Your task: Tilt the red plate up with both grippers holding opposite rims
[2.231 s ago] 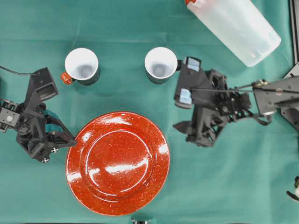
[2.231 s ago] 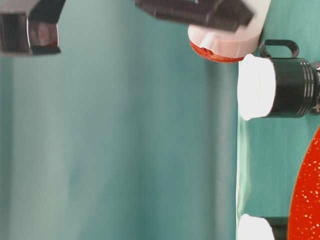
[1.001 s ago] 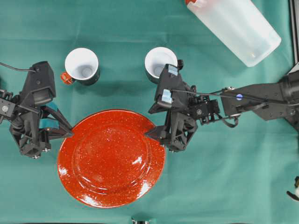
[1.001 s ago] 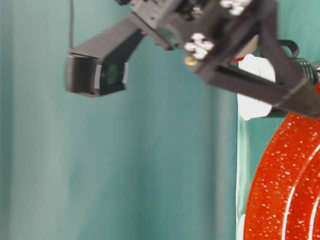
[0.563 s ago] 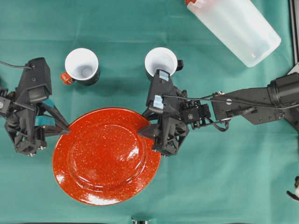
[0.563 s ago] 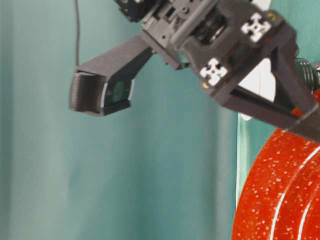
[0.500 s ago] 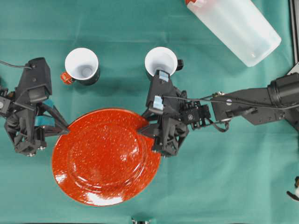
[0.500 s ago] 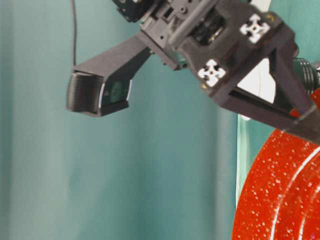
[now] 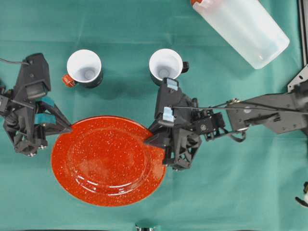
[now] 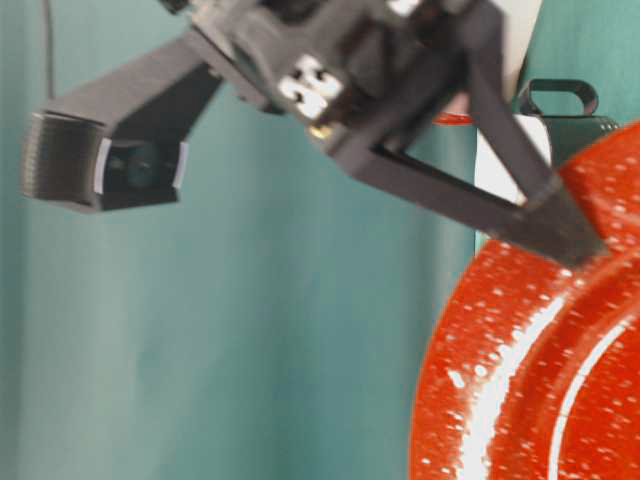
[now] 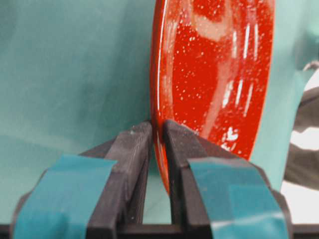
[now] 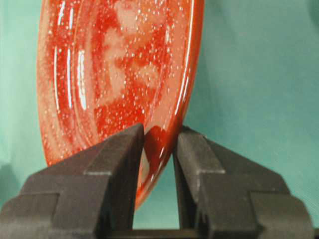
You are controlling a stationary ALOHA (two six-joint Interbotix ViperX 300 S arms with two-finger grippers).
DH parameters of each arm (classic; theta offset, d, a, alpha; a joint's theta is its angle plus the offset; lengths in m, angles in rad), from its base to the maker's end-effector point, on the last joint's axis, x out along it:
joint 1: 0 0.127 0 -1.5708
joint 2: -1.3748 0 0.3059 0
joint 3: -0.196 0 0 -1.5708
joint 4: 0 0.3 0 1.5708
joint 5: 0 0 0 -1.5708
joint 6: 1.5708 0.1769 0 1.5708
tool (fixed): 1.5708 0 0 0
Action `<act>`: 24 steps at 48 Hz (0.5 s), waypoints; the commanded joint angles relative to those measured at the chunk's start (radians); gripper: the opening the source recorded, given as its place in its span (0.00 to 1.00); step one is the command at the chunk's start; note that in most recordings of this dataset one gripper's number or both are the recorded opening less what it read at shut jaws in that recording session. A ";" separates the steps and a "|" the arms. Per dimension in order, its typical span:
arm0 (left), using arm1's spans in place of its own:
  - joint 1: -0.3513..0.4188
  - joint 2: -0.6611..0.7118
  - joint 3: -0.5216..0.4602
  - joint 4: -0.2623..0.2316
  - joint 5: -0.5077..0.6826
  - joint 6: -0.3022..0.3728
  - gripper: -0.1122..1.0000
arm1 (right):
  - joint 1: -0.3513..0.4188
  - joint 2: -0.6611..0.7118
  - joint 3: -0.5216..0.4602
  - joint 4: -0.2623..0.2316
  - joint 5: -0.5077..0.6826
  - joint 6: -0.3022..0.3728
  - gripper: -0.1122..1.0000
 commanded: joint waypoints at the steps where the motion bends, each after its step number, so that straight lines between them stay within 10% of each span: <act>1: 0.005 -0.028 -0.028 0.002 -0.003 0.003 0.18 | -0.003 -0.051 -0.029 -0.015 0.044 -0.002 0.30; 9: 0.009 -0.069 -0.028 0.003 -0.003 0.005 0.18 | -0.008 -0.075 -0.061 -0.066 0.129 0.000 0.27; 24: 0.015 -0.064 -0.044 0.003 -0.006 0.008 0.54 | -0.017 -0.077 -0.115 -0.117 0.179 0.000 0.27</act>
